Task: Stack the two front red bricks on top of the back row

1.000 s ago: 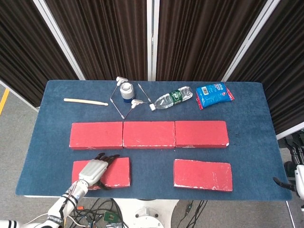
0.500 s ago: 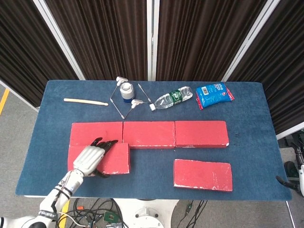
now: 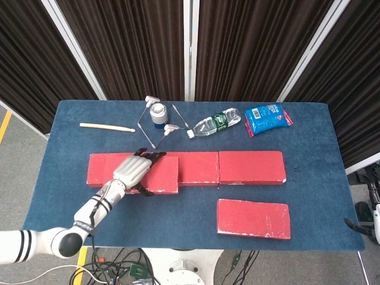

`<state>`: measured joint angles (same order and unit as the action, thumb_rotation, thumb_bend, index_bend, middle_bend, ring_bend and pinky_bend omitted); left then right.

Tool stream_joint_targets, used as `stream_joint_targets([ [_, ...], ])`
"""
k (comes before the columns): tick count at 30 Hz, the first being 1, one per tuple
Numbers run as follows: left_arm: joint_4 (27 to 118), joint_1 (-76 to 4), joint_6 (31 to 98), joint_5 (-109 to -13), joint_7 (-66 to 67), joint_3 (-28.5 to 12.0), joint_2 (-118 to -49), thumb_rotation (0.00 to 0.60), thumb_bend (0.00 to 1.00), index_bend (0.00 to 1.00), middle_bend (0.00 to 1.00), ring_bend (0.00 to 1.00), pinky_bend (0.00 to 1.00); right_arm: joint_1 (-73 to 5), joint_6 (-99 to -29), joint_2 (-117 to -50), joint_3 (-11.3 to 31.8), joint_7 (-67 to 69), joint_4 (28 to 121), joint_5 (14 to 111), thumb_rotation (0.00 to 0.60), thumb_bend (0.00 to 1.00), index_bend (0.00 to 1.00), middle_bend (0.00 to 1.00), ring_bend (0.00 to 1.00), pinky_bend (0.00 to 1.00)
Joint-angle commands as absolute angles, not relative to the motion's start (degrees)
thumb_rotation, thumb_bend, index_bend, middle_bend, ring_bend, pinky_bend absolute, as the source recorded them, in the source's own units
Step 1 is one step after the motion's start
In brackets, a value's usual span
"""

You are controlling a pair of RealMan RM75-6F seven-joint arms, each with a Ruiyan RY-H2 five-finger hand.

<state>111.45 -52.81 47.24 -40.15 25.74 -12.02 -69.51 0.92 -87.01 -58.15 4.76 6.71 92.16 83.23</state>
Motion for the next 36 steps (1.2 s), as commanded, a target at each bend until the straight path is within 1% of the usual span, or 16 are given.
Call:
stream_joint_targets([
  [1,108.6,-55.46,44.81,-37.46,25.08,-12.3,-70.78,0.6,0.02,0.04,0.16,0.24,0.0,0.72,-87.26,-57.88,4.81,6.08,92.86,83.69,0.6,0.0,0.0,0.0,0.0,0.0],
  [5,106.25,-57.25,43.45,-35.82,24.34,-11.66,-71.41,0.6,0.02,0.04,0.16,0.24,0.0,0.45,-86.83,-57.86,4.82,5.79,93.18,83.54,0.6,0.0,0.0,0.0,0.0,0.0],
  [10,103.62,-58.79,42.79,-34.11,22.55,-11.32,-72.71,0.6,0.02,0.04,0.2,0.24,0.0,0.31,-86.42,-58.05,4.65,5.59,93.14,83.43,0.6,0.0,0.0,0.0,0.0,0.0],
  [16,101.11,-61.5,42.32,-31.22,22.6,-10.33,-74.72,0.6,0.02,0.04,0.19,0.22,0.0,0.1,-85.97,-58.14,4.61,5.67,93.0,83.21,0.6,0.0,0.0,0.0,0.0,0.0],
  [25,99.01,-64.51,43.79,-29.01,23.3,-9.42,-76.58,0.6,0.02,0.05,0.19,0.22,0.0,-0.14,-84.83,-58.45,4.49,6.61,91.73,82.38,0.6,0.0,0.0,0.0,0.0,0.0],
  [29,97.99,-65.06,44.11,-30.08,23.61,-8.71,-77.53,0.6,0.02,0.04,0.19,0.22,0.0,-0.13,-84.64,-58.63,4.46,7.27,91.16,82.18,0.6,0.0,0.0,0.0,0.0,0.0],
  [36,96.57,-65.66,43.39,-29.68,22.06,-8.83,-78.14,0.6,0.02,0.05,0.19,0.22,0.0,-0.16,-83.98,-58.9,4.42,8.17,90.14,81.54,0.6,0.0,0.0,0.0,0.0,0.0],
])
